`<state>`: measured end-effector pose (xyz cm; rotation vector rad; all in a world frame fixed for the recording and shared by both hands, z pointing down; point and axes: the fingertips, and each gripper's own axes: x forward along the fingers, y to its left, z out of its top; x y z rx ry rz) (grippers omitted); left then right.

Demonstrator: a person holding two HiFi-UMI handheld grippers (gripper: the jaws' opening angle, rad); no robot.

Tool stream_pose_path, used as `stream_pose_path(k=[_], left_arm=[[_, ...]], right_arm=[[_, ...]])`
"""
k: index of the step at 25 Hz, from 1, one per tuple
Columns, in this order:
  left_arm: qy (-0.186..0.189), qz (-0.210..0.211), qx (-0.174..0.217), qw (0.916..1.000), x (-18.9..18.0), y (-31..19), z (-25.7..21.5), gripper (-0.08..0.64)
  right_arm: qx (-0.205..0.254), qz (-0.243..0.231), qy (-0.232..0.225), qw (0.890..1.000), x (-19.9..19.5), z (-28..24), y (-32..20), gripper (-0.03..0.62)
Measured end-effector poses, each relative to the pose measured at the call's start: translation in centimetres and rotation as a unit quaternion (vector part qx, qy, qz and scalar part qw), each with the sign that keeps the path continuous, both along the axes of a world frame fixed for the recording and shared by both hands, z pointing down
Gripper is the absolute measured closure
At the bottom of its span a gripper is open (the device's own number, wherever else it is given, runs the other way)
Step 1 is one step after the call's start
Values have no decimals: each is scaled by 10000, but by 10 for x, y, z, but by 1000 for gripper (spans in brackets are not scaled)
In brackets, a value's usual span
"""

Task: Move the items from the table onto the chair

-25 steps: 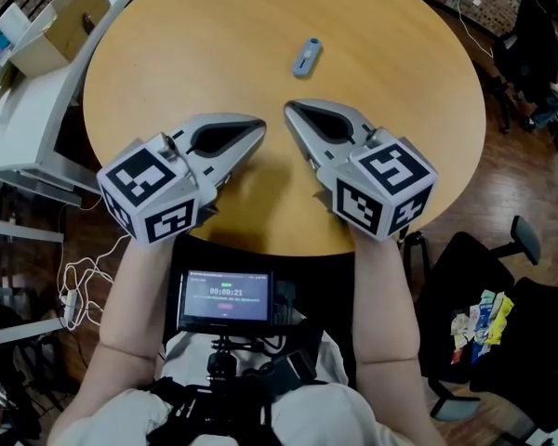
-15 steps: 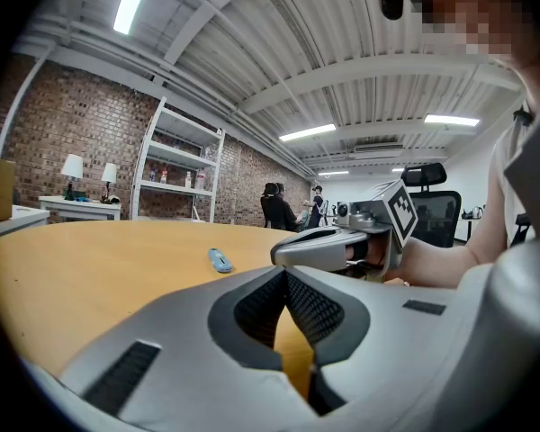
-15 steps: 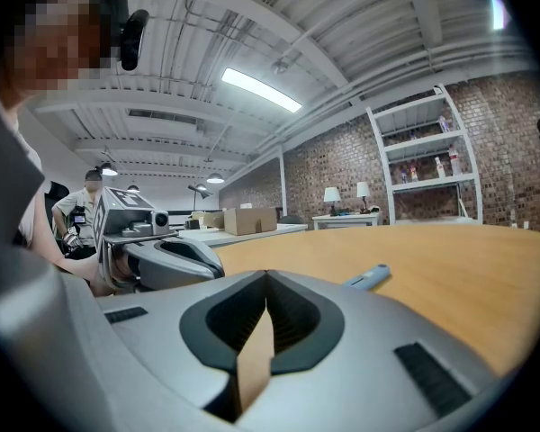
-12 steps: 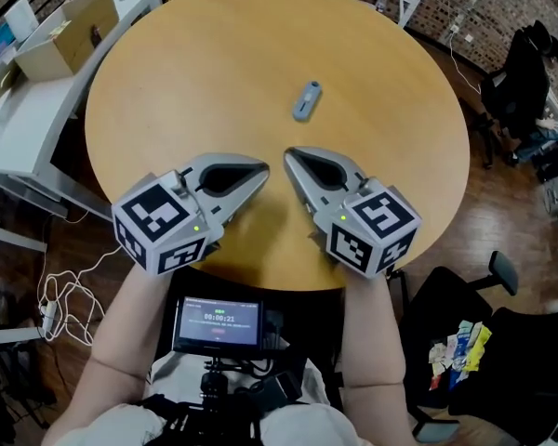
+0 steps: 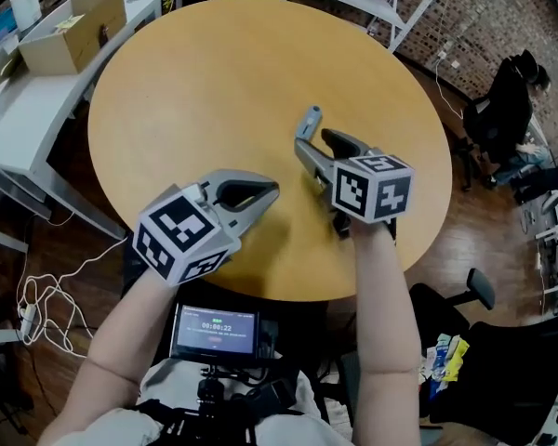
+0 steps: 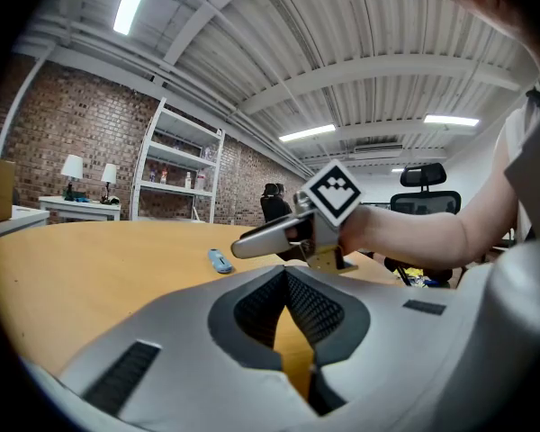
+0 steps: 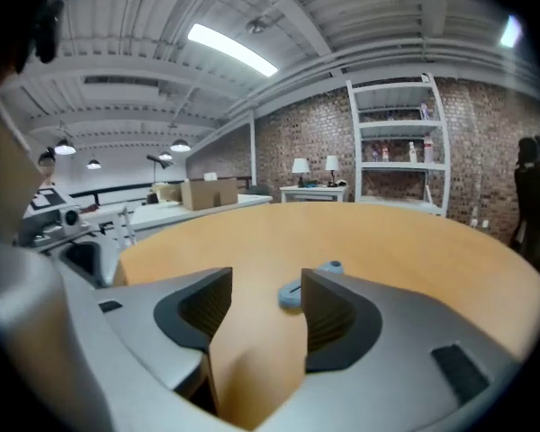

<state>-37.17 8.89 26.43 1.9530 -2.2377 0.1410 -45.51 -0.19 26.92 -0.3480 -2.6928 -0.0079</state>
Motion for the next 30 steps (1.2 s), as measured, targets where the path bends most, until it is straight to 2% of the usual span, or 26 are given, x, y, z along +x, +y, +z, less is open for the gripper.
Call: stream_pose_path(k=[3, 4, 7, 10, 12, 15, 17, 23, 30], left_arm=[[-1, -10, -2, 10000, -2, -1, 0, 552], [2, -16, 1, 10000, -2, -1, -1, 552], [18, 61, -15, 10000, 3, -3, 1, 553], [22, 203, -32, 9998, 10, -6, 1, 552], [20, 231, -38, 9997, 11, -5, 0, 552], [-6, 211, -25, 9998, 9, -3, 0, 552], [-10, 204, -19, 9998, 8, -2, 1, 552], [-12, 356, 11, 9994, 9, -3, 1, 552], [7, 454, -8, 9990, 13, -5, 2, 552]], right_arm=[[291, 289, 514, 9978, -36, 13, -14, 313], [328, 376, 683, 9964, -46, 19, -18, 284], [626, 569, 1056, 9908, -60, 36, -28, 284], [860, 426, 1399, 9855, -57, 51, -31, 282], [704, 264, 1544, 9851, -55, 54, -27, 291], [410, 127, 1564, 9868, -55, 55, -21, 336], [417, 47, 1543, 9871, -54, 55, -19, 351], [562, -308, 1565, 9856, -52, 55, -11, 454], [632, -630, 1505, 9846, -40, 48, -5, 468]])
